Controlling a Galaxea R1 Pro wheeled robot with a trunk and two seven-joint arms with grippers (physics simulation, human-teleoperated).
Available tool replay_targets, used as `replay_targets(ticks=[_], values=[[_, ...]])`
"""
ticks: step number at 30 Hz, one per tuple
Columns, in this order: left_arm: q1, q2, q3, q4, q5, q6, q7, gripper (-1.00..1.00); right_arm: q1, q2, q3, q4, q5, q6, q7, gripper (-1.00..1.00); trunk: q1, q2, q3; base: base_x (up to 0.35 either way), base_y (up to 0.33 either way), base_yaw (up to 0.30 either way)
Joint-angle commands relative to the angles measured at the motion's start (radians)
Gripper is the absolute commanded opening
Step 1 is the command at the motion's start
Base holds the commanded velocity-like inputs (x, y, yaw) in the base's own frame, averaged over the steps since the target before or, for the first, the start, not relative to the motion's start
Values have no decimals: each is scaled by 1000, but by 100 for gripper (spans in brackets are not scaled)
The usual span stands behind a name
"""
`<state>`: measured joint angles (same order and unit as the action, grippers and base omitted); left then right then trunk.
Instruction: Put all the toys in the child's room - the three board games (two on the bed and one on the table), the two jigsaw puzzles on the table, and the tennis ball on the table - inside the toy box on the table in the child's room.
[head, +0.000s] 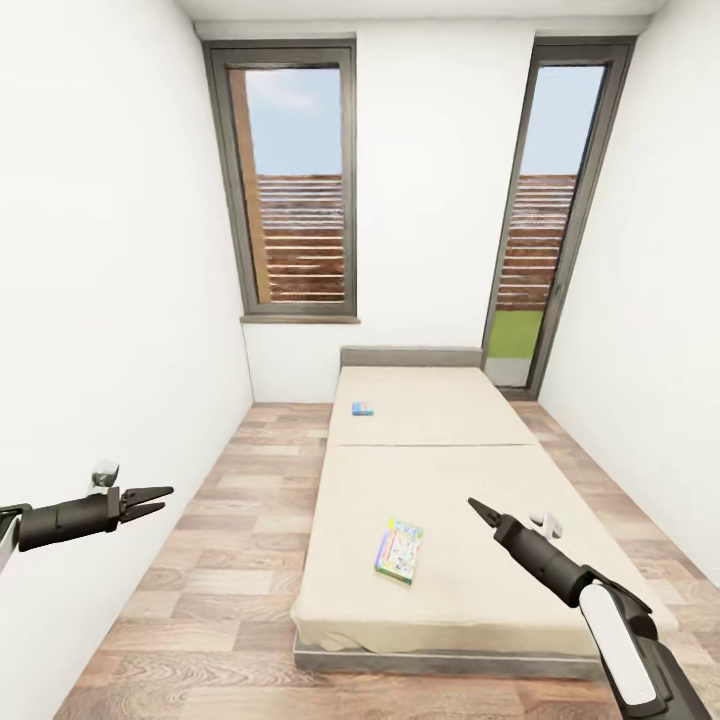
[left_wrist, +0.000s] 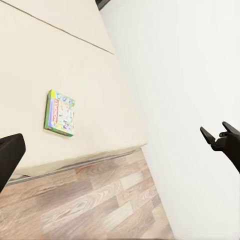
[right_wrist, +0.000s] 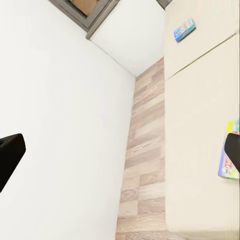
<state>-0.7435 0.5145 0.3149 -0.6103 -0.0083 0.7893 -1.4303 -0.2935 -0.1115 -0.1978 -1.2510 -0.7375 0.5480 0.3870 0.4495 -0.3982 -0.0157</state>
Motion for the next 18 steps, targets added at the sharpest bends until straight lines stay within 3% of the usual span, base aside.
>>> replay_targets(ticks=[1,8,15,18], values=[[0,0,1,0,-1,10,-4,100,-1,0,-1,2,-5,7,0,100,1,-2,-3,0,0,-207],[0,0,1,0,0,-4,27,100,0,1,0,29,1,6,-3,100,1,-2,-9,0,0,-207],[0,-9,3,0,1,-14,144,100,0,7,9,59,7,5,-29,100,1,-2,-16,0,0,-207],[0,-30,4,0,1,-23,219,100,-2,7,13,65,8,6,-102,100,1,-2,-19,0,0,-207]])
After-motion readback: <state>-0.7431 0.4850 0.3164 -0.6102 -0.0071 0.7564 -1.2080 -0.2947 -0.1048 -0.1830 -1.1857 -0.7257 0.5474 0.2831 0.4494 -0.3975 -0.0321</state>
